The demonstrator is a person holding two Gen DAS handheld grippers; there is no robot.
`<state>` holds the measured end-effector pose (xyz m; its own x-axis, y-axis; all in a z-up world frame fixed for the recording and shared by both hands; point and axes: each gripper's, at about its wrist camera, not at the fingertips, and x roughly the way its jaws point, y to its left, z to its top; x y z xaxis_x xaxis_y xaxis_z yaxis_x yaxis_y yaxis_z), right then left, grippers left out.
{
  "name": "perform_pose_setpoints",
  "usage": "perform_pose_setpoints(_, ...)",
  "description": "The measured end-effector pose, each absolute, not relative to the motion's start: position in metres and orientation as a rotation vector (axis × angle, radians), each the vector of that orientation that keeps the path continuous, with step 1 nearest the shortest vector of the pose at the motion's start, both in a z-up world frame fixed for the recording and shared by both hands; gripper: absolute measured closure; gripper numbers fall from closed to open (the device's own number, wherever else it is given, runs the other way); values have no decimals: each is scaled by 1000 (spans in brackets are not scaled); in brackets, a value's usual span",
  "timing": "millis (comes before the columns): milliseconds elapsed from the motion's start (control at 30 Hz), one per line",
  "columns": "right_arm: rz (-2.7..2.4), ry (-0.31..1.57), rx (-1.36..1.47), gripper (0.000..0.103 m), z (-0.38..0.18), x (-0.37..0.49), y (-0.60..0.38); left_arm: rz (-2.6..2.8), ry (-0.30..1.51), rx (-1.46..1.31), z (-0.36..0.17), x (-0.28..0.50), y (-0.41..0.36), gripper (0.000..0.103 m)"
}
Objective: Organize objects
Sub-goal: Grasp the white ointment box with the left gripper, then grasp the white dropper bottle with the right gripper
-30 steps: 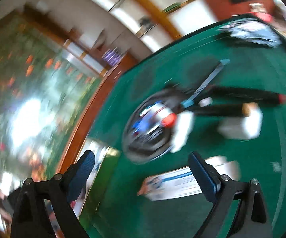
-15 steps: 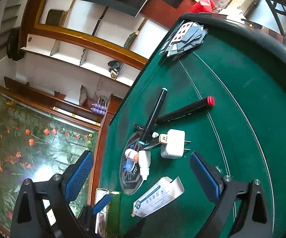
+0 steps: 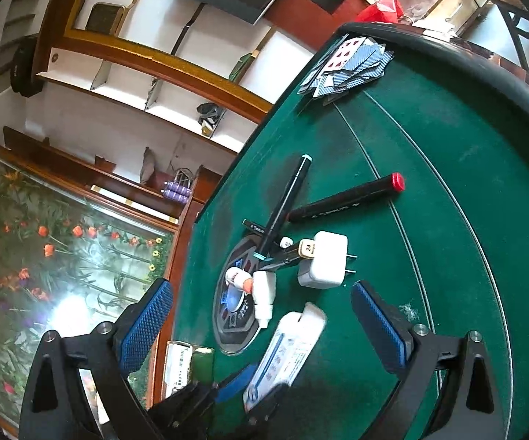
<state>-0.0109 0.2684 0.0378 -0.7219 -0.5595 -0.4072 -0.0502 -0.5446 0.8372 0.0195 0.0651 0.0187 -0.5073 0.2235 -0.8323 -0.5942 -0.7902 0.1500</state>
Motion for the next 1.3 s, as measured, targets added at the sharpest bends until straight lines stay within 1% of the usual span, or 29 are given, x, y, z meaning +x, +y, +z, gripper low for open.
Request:
perform_pose_setpoints(33,-2325,-1288,970,3,38,-11,268,2296,603,-1188,16,19,68,58)
perform_pose_setpoints(100,-2333,-1276,977,3,37,-12,266,2353,665,-1143,14,17,76,31)
perform_pose_setpoints(133,-2342,-1267,984,3,37,-12,265,2385,684,-1117,14,16,79,29)
perform_pose_setpoints(267,-2374,-1246,1001,3,36,-13,264,2406,630,-1078,12,13,82,27)
perform_pose_setpoints(300,-2380,-1243,1004,3,35,-13,264,2414,625,-1075,12,13,82,28)
perform_pose_setpoints(333,-2384,-1239,1010,3,35,-13,263,2414,616,-1073,11,15,82,31)
perform_pose_setpoints(367,-2385,-1236,1014,3,34,-13,263,2390,591,-1077,12,17,81,49)
perform_pose_setpoints(400,-2387,-1230,1019,3,34,-14,262,2345,539,-1097,12,17,80,72)
perform_pose_setpoints(433,-2398,-1217,1025,3,34,-14,260,2325,515,-1119,13,19,80,74)
perform_pose_setpoints(500,-2421,-1182,1034,3,35,-14,256,2334,517,-1109,16,26,77,74)
perform_pose_setpoints(567,-2449,-1141,1041,3,37,-13,251,2339,470,-1098,22,35,66,74)
perform_pose_setpoints(767,-2508,-966,1064,3,43,-12,228,2402,192,-1050,64,70,-1,74)
perform_pose_setpoints(933,-2509,-730,1105,3,47,-10,185,2468,32,-992,92,103,-65,74)
perform_pose_setpoints(1067,-2513,-610,1203,3,43,-18,151,2484,-32,-984,98,117,-99,74)
perform_pose_setpoints(1167,-2654,-463,1295,4,43,-31,129,2508,-59,-974,97,122,-120,74)
perform_pose_setpoints(1200,-2688,-426,1321,5,42,-35,125,2509,-79,-974,97,123,-127,74)
perform_pose_setpoints(1267,-2749,-329,1386,16,39,-51,113,2510,-112,-977,95,128,-141,74)
perform_pose_setpoints(1300,-2764,-296,1447,32,34,-60,108,2511,-124,-978,94,129,-147,74)
